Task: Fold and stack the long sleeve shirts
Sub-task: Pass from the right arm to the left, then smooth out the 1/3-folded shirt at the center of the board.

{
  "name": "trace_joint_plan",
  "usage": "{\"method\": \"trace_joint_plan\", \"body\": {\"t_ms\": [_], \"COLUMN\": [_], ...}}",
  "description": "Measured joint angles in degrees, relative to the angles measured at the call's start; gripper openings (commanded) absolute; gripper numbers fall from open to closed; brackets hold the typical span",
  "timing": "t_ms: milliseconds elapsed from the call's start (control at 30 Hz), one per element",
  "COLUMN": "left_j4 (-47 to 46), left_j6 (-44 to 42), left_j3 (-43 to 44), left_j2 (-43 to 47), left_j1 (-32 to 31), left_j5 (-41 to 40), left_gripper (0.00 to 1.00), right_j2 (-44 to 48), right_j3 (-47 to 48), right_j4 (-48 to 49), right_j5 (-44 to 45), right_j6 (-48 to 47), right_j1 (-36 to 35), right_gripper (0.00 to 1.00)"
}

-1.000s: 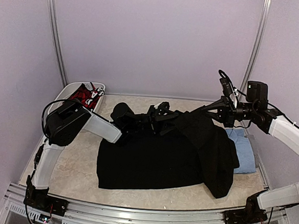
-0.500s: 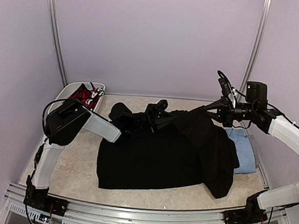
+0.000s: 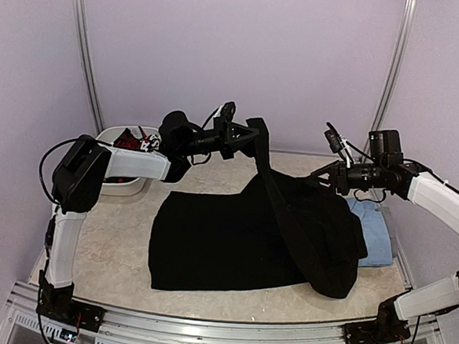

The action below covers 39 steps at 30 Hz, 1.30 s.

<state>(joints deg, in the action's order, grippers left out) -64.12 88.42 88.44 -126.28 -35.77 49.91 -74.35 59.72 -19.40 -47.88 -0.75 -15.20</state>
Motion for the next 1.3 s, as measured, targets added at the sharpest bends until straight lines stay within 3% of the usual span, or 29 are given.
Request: {"method": "trace_joint_plan", "body": {"t_ms": [233, 567, 900, 1300], "left_j4": [18.14, 36.28, 48.17, 50.53], "left_j6": [-15.89, -24.48, -29.62, -31.71], "left_j3": [17.05, 36.87, 39.54, 39.60], "left_j2": [0.76, -3.17, -6.32, -6.60], "left_j1": [-0.33, -0.92, -1.97, -2.47], "left_j5": [-1.03, -9.03, -16.26, -19.02], "left_gripper": [0.00, 0.00, 0.00, 0.00], "right_j2": [4.90, 15.41, 20.87, 23.15], "right_j3": [-1.20, -7.56, -10.80, -12.46], "right_j4": [-4.44, -7.13, -8.66, -16.83], "right_j5": [7.67, 13.22, 15.74, 35.80], "right_j6": [1.42, 4.35, 7.61, 17.33], "right_j1": [0.00, -0.52, -4.48, -23.67], "right_gripper": [0.74, 0.81, 0.85, 0.80]}}
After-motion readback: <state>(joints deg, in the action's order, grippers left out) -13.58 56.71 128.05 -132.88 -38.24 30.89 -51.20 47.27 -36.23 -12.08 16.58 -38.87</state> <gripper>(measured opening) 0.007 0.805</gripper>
